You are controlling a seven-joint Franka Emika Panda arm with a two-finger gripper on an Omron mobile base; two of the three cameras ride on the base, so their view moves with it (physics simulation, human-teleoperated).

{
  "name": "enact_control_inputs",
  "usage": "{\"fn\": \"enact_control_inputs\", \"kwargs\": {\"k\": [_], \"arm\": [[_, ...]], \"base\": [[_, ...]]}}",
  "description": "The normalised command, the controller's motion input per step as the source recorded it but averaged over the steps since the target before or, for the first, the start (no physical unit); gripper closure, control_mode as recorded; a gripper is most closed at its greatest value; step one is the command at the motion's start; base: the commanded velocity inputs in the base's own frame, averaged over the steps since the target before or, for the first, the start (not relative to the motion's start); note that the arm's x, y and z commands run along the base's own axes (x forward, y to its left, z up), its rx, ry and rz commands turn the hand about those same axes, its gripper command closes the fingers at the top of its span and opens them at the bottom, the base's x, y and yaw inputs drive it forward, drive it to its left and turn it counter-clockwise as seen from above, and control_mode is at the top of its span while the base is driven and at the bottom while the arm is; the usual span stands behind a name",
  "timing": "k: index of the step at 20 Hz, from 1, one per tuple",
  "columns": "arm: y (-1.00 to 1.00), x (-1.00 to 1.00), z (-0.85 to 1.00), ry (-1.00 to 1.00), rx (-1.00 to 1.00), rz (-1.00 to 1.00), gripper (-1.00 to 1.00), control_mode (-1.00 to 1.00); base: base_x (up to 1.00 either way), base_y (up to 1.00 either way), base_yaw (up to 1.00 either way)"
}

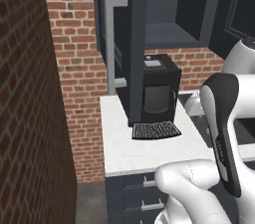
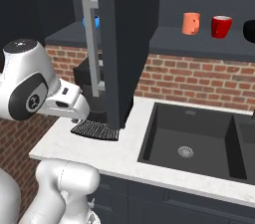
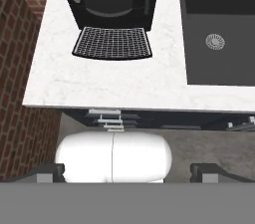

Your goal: Gather all objects into one cabinet and sort the glasses and bowls to opposite sides.

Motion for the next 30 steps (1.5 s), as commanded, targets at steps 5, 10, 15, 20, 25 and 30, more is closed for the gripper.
{"fn": "enact_control_inputs", "kwargs": {"k": [5, 10, 15, 20, 25, 30], "arm": [[0.0, 0.0, 0.01, -0.04, 0.0, 0.0, -1.0, -1.0], [0.04, 0.0, 0.35, -0.35, 0.01, 0.01, -1.0, -1.0], [0.03, 0.03, 0.41, -0.44, 0.04, 0.08, -1.0, -1.0], [0.04, 0.25, 0.45, -0.32, 0.02, 0.08, -1.0, -1.0], [0.22, 0.39, 0.55, -0.17, 0.0, 0.01, -1.0, -1.0], [0.27, 0.3, 0.51, -0.07, 0.0, 0.0, -1.0, -1.0]], "base": [[0.0, 0.0, 0.0], [0.0, 0.0, 0.0], [0.0, 0.0, 0.0], [0.0, 0.0, 0.0], [0.0, 0.0, 0.0], [0.0, 0.0, 0.0]]}}
